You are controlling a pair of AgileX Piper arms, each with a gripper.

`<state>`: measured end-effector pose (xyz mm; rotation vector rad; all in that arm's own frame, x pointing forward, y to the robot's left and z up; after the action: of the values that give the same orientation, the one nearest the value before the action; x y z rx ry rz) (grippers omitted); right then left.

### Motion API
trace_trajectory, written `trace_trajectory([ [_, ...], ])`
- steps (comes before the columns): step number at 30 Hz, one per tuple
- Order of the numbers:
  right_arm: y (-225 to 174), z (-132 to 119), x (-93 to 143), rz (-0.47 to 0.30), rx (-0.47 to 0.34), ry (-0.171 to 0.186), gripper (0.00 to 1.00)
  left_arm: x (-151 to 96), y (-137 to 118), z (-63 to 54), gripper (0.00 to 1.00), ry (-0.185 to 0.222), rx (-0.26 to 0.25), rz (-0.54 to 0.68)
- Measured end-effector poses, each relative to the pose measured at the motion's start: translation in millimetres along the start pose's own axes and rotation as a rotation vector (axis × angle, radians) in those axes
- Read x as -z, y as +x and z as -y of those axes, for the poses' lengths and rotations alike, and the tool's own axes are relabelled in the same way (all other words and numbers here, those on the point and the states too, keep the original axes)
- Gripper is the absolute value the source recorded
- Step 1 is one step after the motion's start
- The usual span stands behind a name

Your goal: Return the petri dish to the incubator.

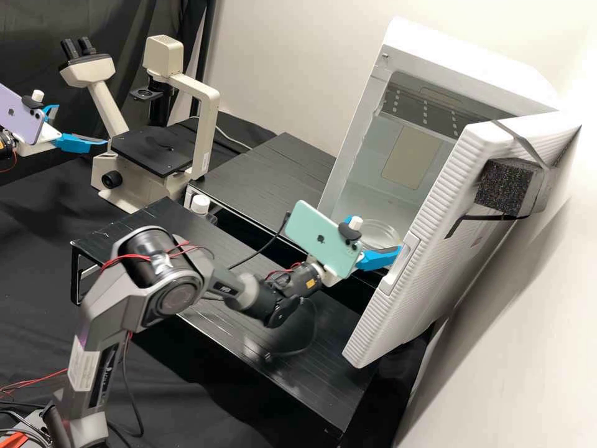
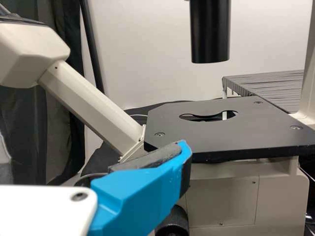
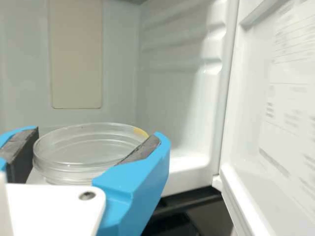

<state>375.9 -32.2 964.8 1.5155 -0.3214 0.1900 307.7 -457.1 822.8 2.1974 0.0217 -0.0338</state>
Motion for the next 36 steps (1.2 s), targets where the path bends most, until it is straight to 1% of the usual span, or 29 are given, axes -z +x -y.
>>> trace_trajectory([
  [6, 37, -2, 0, 0.006, 0.004, 0.037, 0.00, 0, 0, 0.0, 1.00, 0.000, 0.000, 0.000],
  [8, 46, 0, 0, 0.010, 0.012, 0.041, 0.00, 0, 0, 0.0, 1.00, 0.000, 0.000, 0.000],
  [11, 56, 3, 1, 0.021, 0.033, 0.038, 0.00, 0, 0, 0.0, 1.00, 0.000, 0.000, 0.000],
  [17, 71, 19, 2, 0.039, 0.084, 0.038, 0.00, 0, 0, 0.0, 1.00, 0.000, 0.000, 0.000],
  [20, 79, 27, 5, 0.051, 0.112, 0.022, 0.00, 0, 0, 0.0, 1.00, 0.000, 0.000, 0.000],
  [22, 84, 30, 7, 0.054, 0.116, 0.017, 0.00, 0, 0, 0.0, 1.00, 0.000, 0.000, 0.000],
  [26, 94, 33, 7, 0.058, 0.114, -0.009, 0.00, 0, 0, 0.0, 1.00, 0.000, 0.000, 0.000],
  [29, 97, 35, 4, 0.073, 0.119, -0.012, 0.00, 0, 0, 0.0, 1.00, 0.000, 0.000, 0.000],
  [31, 100, 34, 4, 0.076, 0.114, -0.005, 0.00, 0, 0, 0.0, 1.00, 0.000, 0.000, 0.000],
  [34, 103, 35, 3, 0.079, 0.114, -0.004, 0.00, 0, 0, 0.0, 1.00, 0.000, 0.000, 0.000],
  [36, 105, 36, 3, 0.079, 0.114, -0.008, 0.00, 0, 0, 0.0, 1.00, 0.000, 0.000, 0.000],
])
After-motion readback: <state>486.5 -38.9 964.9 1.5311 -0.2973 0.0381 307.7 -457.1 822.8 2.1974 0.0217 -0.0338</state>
